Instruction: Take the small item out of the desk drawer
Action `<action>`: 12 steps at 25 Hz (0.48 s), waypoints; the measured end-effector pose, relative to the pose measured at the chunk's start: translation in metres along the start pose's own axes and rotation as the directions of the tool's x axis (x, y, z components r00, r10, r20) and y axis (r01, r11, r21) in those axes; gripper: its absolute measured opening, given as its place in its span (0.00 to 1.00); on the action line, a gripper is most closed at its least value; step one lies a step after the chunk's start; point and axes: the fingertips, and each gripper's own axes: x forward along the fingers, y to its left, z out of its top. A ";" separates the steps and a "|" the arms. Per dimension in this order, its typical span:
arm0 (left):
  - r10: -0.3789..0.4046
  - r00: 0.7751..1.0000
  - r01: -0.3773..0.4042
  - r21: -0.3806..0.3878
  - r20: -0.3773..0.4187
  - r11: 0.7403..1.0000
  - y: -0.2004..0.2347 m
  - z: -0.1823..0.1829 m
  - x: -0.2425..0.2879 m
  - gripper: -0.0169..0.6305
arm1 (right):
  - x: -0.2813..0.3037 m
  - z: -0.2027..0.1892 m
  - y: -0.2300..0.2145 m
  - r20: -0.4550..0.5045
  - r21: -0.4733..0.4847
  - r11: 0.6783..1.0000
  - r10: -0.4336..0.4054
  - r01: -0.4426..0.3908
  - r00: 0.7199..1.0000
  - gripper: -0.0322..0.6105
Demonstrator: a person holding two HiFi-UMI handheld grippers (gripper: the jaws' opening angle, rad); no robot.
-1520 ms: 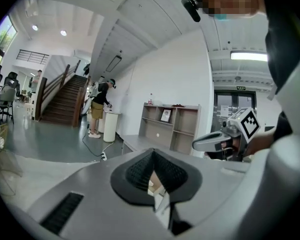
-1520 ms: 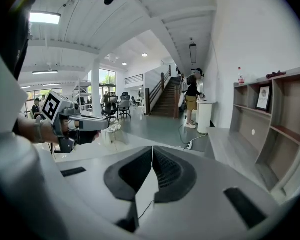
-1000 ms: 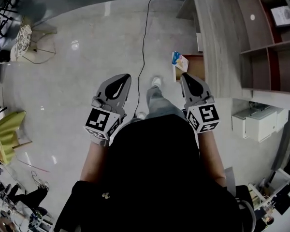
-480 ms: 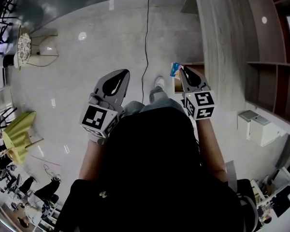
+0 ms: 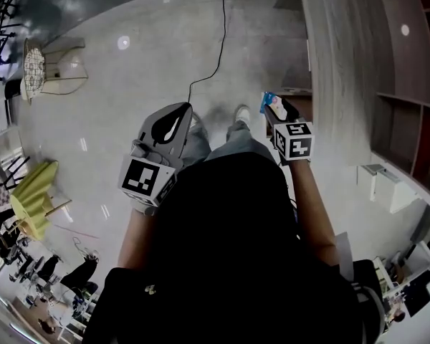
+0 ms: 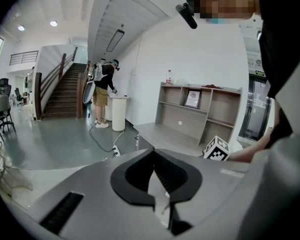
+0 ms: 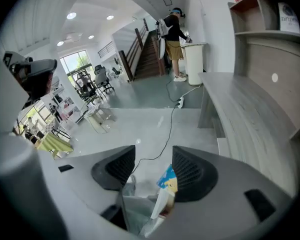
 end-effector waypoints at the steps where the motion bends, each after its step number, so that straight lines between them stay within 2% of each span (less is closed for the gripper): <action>1: -0.003 1.000 0.003 -0.008 -0.004 1.000 0.005 -0.001 0.000 0.04 | 0.007 -0.005 -0.002 -0.019 0.012 1.000 -0.014 0.014 1.000 0.39; 4: -0.021 1.000 0.020 -0.030 -0.011 0.999 0.018 -0.001 0.001 0.04 | 0.027 -0.021 -0.009 -0.086 0.036 0.997 -0.065 0.068 0.994 0.48; 8: -0.035 0.999 0.035 -0.004 -0.042 0.999 0.030 -0.005 0.002 0.04 | 0.054 -0.046 -0.017 -0.169 0.041 0.990 -0.127 0.136 0.977 0.49; 12: -0.053 0.996 0.052 -0.011 -0.067 0.999 0.043 -0.014 0.000 0.04 | 0.083 -0.073 -0.026 -0.234 0.056 0.979 -0.178 0.196 0.956 0.51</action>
